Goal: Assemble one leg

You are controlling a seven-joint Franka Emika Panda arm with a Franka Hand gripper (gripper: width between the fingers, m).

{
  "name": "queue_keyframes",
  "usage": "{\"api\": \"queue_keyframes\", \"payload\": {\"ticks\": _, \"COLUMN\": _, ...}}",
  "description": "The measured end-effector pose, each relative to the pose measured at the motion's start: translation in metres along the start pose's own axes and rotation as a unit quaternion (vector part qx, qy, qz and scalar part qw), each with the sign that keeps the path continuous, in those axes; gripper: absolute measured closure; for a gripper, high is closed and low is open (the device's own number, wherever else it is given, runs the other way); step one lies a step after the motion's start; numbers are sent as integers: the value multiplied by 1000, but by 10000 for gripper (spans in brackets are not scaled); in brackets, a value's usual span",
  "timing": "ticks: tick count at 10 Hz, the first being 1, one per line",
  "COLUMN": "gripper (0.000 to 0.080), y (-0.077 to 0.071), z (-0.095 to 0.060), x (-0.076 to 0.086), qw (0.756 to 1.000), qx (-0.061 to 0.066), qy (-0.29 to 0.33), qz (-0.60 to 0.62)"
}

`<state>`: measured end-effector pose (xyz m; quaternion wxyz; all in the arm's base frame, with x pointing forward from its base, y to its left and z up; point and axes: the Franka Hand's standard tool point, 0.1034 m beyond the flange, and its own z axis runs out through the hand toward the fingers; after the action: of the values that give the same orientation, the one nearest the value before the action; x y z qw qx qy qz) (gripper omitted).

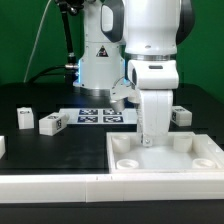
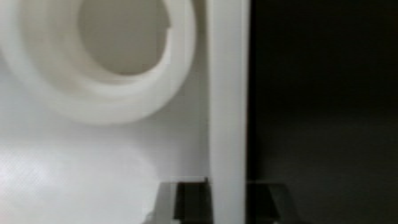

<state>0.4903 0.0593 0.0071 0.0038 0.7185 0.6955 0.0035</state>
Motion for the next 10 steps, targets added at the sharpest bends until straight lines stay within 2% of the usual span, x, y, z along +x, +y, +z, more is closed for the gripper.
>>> {"api": "queue_keyframes", "payload": {"ticks": 2, "gripper": 742, "y": 0, "z": 0, "x": -1, "qw": 1000, "qx": 0, "qy": 0, "qz": 1}}
{"api": "queue_keyframes", "payload": {"ticks": 3, "gripper": 641, "y": 0, "z": 0, "x": -1, "qw": 1000, "qx": 0, "qy": 0, "qz": 1}}
{"api": "queue_keyframes", "payload": {"ticks": 4, "gripper": 435, "y": 0, "z": 0, "x": -1, "qw": 1000, "qx": 0, "qy": 0, "qz": 1}}
{"api": "queue_keyframes", "payload": {"ticks": 5, "gripper": 435, "y": 0, "z": 0, "x": -1, "qw": 1000, "qx": 0, "qy": 0, "qz": 1}}
{"api": "queue_keyframes", "payload": {"ticks": 6, "gripper": 264, "y": 0, "z": 0, "x": -1, "qw": 1000, "qx": 0, "qy": 0, "qz": 1}}
{"api": "queue_keyframes", "payload": {"ticks": 7, "gripper": 174, "y": 0, "z": 0, "x": -1, "qw": 1000, "qx": 0, "qy": 0, "qz": 1}}
{"api": "queue_keyframes", "payload": {"ticks": 10, "gripper": 154, "y": 0, "z": 0, "x": -2, "qw": 1000, "qx": 0, "qy": 0, "qz": 1}}
